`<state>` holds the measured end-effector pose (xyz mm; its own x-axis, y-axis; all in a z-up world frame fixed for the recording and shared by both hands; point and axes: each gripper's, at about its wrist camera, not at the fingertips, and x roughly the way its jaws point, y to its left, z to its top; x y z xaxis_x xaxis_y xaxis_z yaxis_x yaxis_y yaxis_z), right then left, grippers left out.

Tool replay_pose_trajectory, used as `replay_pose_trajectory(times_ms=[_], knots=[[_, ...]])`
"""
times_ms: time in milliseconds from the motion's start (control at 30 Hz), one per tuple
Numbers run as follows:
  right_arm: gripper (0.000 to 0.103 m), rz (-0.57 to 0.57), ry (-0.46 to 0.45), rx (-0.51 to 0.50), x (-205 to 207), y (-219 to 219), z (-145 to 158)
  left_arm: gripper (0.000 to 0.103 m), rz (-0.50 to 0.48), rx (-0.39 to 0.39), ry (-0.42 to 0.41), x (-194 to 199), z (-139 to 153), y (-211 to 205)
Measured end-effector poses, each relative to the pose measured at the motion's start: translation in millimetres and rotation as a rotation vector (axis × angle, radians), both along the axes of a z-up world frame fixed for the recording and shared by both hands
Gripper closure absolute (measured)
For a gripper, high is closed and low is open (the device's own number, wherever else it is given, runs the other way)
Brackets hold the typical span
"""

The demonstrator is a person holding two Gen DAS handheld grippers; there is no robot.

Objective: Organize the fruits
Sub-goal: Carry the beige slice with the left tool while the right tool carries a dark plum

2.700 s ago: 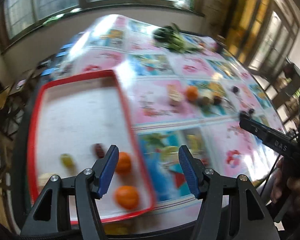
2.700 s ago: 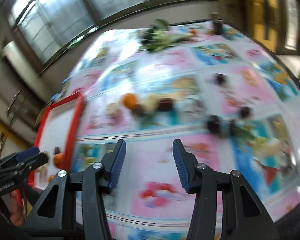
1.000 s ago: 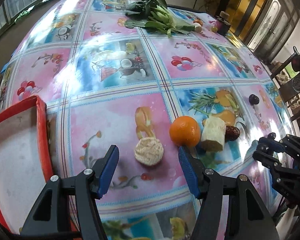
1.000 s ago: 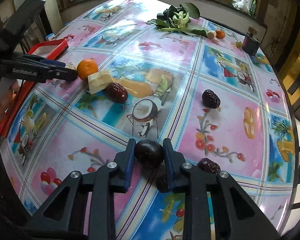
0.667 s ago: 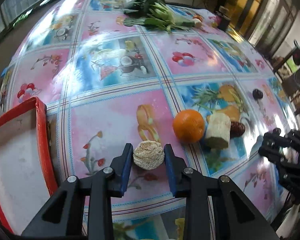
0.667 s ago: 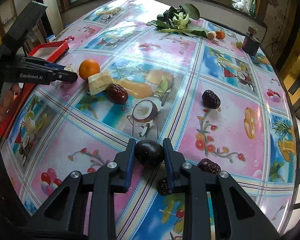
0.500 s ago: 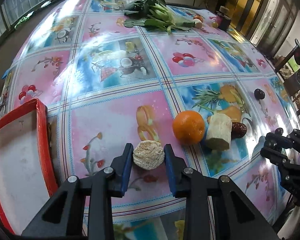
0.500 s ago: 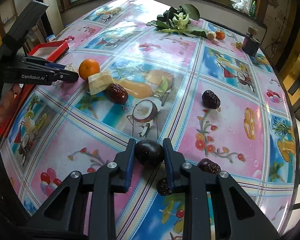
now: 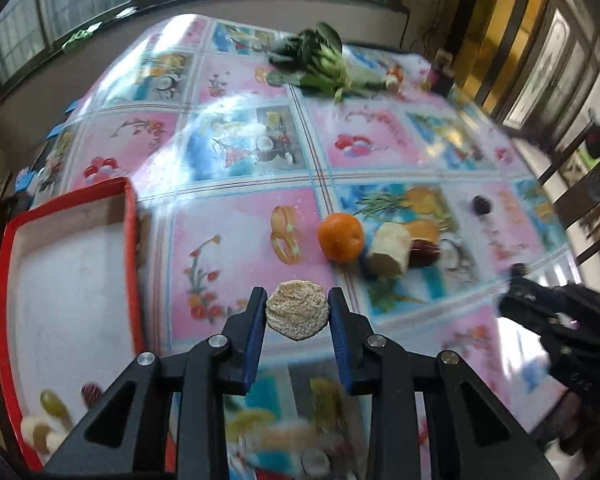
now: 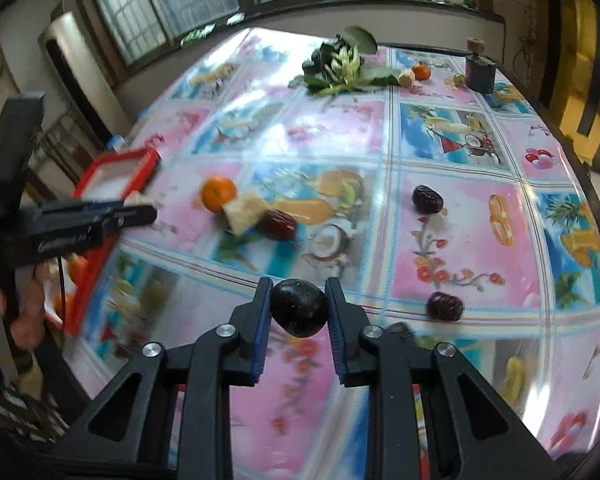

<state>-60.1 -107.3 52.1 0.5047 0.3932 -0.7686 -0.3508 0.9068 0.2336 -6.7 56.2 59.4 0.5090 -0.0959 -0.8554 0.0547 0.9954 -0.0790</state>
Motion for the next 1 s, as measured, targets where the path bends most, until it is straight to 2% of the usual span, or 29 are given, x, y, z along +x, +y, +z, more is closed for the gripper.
replay_pose_trajectory(times_ms=[167, 333, 600, 800, 1000], knots=[[0.075, -0.005, 0.005, 0.095, -12.3, 24.2, 12.1, 0.073, 0.042, -0.013, -0.025, -33.0, 20.3, 23.9], [0.075, 0.063, 0.001, 0.103, -20.6, 64.1, 18.9, 0.073, 0.118, 0.004, -0.038, -68.7, 32.1, 67.6], [0.075, 0.201, -0.018, 0.112, -33.7, 144.7, 33.5, 0.073, 0.262, 0.026, -0.038, -105.1, 34.9, 145.2], [0.075, 0.271, -0.043, 0.092, -30.9, 201.7, 40.9, 0.073, 0.311, 0.026, -0.041, -117.0, 33.3, 177.4], [0.075, 0.309, -0.048, 0.058, -19.6, 250.3, 39.7, 0.073, 0.307, 0.048, -0.047, -105.8, 32.5, 196.1]])
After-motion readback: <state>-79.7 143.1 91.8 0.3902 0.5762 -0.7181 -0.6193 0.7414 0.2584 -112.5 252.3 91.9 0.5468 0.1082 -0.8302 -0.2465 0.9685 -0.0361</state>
